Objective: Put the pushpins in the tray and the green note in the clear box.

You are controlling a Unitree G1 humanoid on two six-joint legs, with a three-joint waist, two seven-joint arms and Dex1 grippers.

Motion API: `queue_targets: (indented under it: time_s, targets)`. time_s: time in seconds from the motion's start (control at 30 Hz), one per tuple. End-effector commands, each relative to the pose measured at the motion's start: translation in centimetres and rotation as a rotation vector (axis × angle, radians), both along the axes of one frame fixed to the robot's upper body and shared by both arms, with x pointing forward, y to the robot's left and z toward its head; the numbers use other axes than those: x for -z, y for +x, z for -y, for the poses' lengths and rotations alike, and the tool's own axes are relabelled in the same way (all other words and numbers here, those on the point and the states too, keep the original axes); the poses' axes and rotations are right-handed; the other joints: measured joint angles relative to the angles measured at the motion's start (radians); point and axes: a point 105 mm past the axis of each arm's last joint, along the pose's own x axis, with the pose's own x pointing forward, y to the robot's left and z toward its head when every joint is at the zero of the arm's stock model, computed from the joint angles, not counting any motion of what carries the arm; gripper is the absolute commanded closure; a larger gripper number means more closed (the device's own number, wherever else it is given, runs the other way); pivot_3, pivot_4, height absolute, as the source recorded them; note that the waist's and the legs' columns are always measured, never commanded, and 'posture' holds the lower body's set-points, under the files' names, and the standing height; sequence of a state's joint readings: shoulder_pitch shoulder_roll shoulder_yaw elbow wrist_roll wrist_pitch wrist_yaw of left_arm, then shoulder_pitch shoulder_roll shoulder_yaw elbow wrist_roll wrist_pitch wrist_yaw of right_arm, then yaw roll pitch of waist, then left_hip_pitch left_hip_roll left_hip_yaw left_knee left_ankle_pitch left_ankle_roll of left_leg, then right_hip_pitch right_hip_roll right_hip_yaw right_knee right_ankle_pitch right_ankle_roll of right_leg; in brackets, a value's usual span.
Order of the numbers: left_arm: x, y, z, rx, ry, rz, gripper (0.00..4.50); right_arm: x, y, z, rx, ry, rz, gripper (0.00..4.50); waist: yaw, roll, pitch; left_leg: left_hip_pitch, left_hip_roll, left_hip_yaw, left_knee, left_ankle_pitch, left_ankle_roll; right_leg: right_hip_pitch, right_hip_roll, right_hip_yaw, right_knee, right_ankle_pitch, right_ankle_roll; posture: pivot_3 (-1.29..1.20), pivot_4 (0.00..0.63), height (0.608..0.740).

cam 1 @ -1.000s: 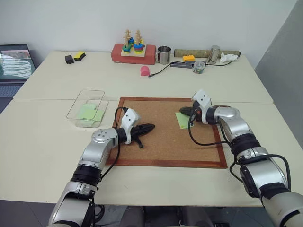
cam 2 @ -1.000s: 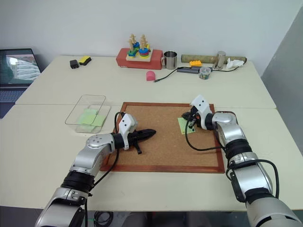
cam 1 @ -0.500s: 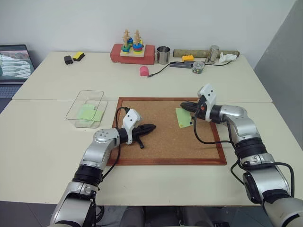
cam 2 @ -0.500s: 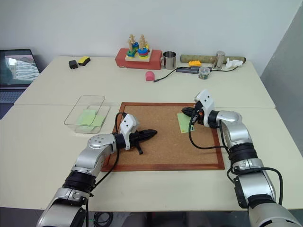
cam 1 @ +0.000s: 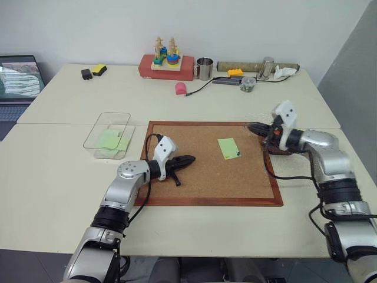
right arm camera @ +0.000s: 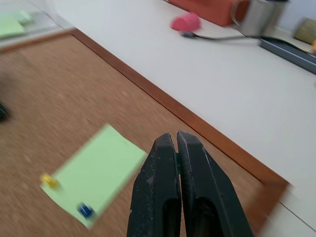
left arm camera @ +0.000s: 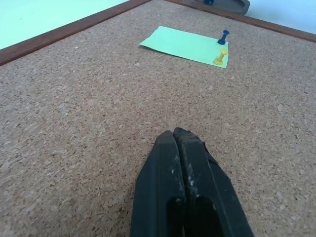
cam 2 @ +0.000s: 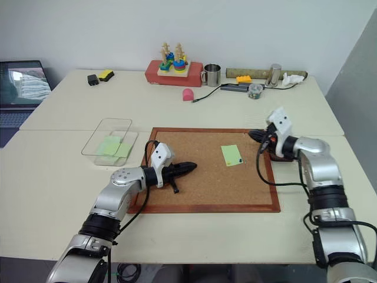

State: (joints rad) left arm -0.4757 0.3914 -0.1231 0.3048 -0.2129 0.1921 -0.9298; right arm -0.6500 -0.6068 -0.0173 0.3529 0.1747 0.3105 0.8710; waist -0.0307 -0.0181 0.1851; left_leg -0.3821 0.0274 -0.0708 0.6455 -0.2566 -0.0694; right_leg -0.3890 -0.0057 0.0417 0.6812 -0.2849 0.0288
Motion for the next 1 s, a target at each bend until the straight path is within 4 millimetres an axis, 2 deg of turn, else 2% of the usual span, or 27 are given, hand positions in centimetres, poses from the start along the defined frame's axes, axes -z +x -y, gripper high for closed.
queue_targets:
  time_s: [0.03, 0.23, 0.43, 0.47, 0.67, 0.87, 0.93, 1.0]
  targets:
    - [0.2, -0.5, 0.7, 0.039, 0.015, 0.000, 4.50, -0.5, -0.3, 2.8, 0.080, -0.125, 0.062, 4.45, -0.001, 0.000, 0.000, 0.000, 0.000, 0.000, 0.000, 0.000, 0.000, 0.000, 0.000, 0.000, 0.000, 0.000, 0.000, 0.00, 0.150, 0.740]
    - [0.2, -0.4, 0.8, 0.050, 0.029, 0.007, 4.50, 1.5, -0.4, 5.0, 0.133, -0.300, 0.057, 4.45, -0.001, 0.000, 0.000, 0.000, 0.000, 0.001, 0.000, 0.000, 0.000, 0.000, 0.000, 0.001, 0.000, 0.000, 0.000, 0.00, 0.150, 0.740]
    - [0.2, -0.3, 0.7, 0.051, 0.035, 0.011, 4.50, 2.6, 0.0, 6.0, 0.176, -0.339, 0.043, 4.45, -0.001, 0.000, 0.000, 0.000, 0.000, 0.001, 0.000, 0.000, 0.000, 0.000, 0.000, 0.001, 0.000, 0.000, 0.000, 0.00, 0.150, 0.740]
    - [0.2, -0.3, 0.6, 0.050, 0.036, 0.011, 4.50, 2.7, 0.0, 6.0, 0.177, -0.338, 0.039, 4.13, -0.001, 0.000, 0.000, 0.000, 0.000, 0.001, 0.000, 0.000, 0.000, 0.000, 0.000, 0.001, 0.000, 0.000, 0.000, 0.00, 0.150, 0.740]
    - [0.1, -0.2, 0.4, 0.043, 0.039, 0.013, 4.50, 2.8, 0.2, 6.0, 0.177, -0.329, 0.035, 2.92, -0.001, 0.000, 0.000, 0.000, 0.000, 0.001, 0.000, 0.000, 0.000, 0.000, 0.000, 0.001, 0.000, 0.000, 0.000, 0.00, 0.150, 0.740]
    - [0.1, -0.2, 0.3, 0.040, 0.040, 0.014, 4.50, 2.2, 0.2, 5.9, 0.177, -0.294, 0.042, 1.84, -0.001, 0.000, 0.000, 0.001, 0.000, 0.001, 0.000, 0.000, 0.000, 0.000, 0.000, 0.001, 0.000, 0.000, 0.000, 0.00, 0.150, 0.740]
    - [0.2, -0.2, 0.4, 0.040, 0.040, 0.015, 4.50, 1.7, 0.1, 6.1, 0.180, -0.280, 0.045, 1.50, -0.001, 0.000, 0.000, 0.000, 0.000, 0.001, 0.000, 0.000, 0.000, 0.000, 0.000, 0.001, 0.000, 0.000, 0.000, 0.00, 0.150, 0.740]
    - [0.2, -0.2, 0.4, 0.040, 0.039, 0.015, 4.50, 1.1, 0.0, 6.3, 0.182, -0.265, 0.052, 1.50, -0.001, 0.000, 0.000, 0.000, 0.000, 0.001, 0.000, 0.000, 0.000, 0.000, 0.000, 0.001, 0.000, 0.000, 0.000, 0.00, 0.150, 0.740]
